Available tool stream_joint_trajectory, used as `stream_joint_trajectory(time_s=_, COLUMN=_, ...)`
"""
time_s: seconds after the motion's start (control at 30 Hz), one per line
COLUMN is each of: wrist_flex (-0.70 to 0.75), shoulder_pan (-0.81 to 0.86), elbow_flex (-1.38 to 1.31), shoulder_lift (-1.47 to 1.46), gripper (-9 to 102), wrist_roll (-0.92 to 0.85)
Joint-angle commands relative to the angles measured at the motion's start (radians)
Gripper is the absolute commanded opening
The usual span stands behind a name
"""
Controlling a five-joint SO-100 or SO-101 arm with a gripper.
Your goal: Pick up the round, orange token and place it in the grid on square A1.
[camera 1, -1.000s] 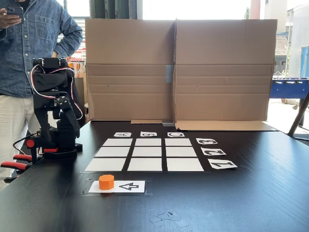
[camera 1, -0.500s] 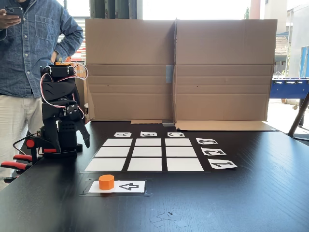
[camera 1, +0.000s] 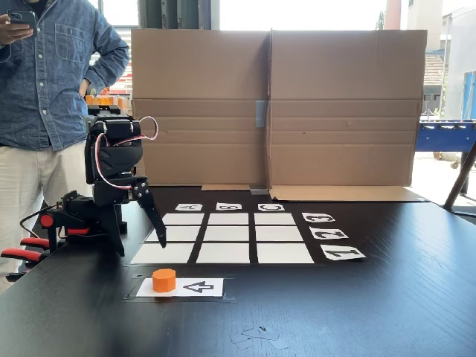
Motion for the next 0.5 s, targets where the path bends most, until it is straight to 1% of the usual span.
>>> stream_joint_trajectory(time_s=0.0, wrist_flex=-0.008, shoulder_pan=-0.034, elbow_flex=-0.055, shoulder_lift=-0.009, gripper=27, wrist_roll=0.02)
stream_joint_trajectory(time_s=0.2, wrist_flex=-0.008, shoulder_pan=-0.069, elbow_flex=-0.077, shoulder_lift=-0.083, gripper=28, wrist_roll=0.029)
stream_joint_trajectory(time_s=0.47, wrist_flex=-0.008, shoulder_pan=-0.071, elbow_flex=-0.13, shoulder_lift=-0.164, gripper=30, wrist_roll=0.031)
